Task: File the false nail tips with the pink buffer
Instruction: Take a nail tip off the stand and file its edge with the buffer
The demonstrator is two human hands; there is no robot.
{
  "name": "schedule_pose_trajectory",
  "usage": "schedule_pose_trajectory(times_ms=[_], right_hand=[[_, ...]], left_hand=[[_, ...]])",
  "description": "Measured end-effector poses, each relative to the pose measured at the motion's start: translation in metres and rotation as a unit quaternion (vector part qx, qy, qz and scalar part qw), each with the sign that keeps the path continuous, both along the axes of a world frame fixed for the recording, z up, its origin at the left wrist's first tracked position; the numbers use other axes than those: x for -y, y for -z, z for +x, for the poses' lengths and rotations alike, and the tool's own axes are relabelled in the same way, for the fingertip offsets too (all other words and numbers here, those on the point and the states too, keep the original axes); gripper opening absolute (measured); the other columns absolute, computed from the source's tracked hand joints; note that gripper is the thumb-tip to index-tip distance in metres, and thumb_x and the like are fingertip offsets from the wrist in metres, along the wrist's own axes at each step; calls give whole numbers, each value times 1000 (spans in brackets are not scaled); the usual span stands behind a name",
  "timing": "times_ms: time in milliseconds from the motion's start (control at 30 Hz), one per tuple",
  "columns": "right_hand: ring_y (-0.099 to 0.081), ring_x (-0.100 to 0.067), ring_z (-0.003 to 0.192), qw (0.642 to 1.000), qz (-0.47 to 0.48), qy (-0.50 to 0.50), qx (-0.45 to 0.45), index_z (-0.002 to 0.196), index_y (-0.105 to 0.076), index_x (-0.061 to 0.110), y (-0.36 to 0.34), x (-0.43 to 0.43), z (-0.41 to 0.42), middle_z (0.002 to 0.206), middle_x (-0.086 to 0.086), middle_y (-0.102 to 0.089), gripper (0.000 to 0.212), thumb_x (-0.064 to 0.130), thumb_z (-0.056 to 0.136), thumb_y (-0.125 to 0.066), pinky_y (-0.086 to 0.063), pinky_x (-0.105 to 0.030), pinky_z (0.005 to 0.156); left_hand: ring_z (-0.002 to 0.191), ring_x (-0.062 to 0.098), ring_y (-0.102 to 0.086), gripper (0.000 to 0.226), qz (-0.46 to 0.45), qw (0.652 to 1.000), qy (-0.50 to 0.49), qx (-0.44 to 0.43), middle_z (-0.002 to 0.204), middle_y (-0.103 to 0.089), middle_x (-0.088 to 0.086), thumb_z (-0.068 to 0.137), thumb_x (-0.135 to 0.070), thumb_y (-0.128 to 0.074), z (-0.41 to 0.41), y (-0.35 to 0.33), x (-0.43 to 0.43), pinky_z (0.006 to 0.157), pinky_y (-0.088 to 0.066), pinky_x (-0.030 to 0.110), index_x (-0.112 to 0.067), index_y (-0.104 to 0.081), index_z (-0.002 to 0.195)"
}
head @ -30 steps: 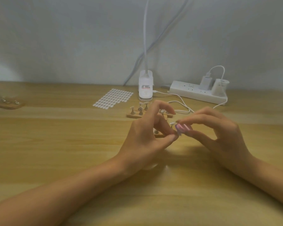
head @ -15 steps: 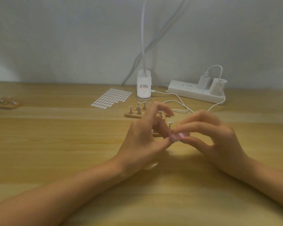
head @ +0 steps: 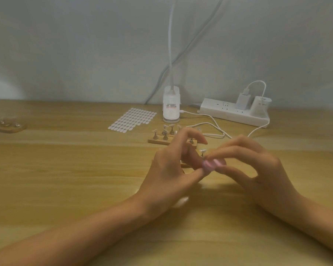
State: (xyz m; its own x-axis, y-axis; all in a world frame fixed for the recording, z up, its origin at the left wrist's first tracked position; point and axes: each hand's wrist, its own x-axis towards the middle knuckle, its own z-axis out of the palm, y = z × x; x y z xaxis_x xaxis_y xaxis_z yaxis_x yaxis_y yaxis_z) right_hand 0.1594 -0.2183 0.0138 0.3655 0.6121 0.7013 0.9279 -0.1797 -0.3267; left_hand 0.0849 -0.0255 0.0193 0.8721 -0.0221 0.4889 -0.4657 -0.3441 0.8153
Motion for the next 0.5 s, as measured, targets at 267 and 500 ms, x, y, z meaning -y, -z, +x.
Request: schedule_pose_trajectory(times_ms=[267, 500], right_hand=[[-63, -13, 91, 1000, 8, 21, -19, 106, -72, 20, 1, -1, 2, 97, -3, -67, 15, 18, 91, -71, -49, -25, 79], [-64, -12, 91, 1000, 5, 7, -13, 110, -70, 24, 2, 0, 4, 98, 0, -65, 19, 23, 92, -69, -50, -26, 79]], left_hand=[[73, 1, -68, 39, -20, 1000, 0, -11, 70, -67, -11, 83, -7, -80, 2, 3, -3, 61, -40, 3, -24, -56, 108], [71, -1, -67, 40, -21, 1000, 4, -8, 70, -67, -7, 81, -2, -81, 3, 3, -3, 61, -40, 1, -22, -57, 106]])
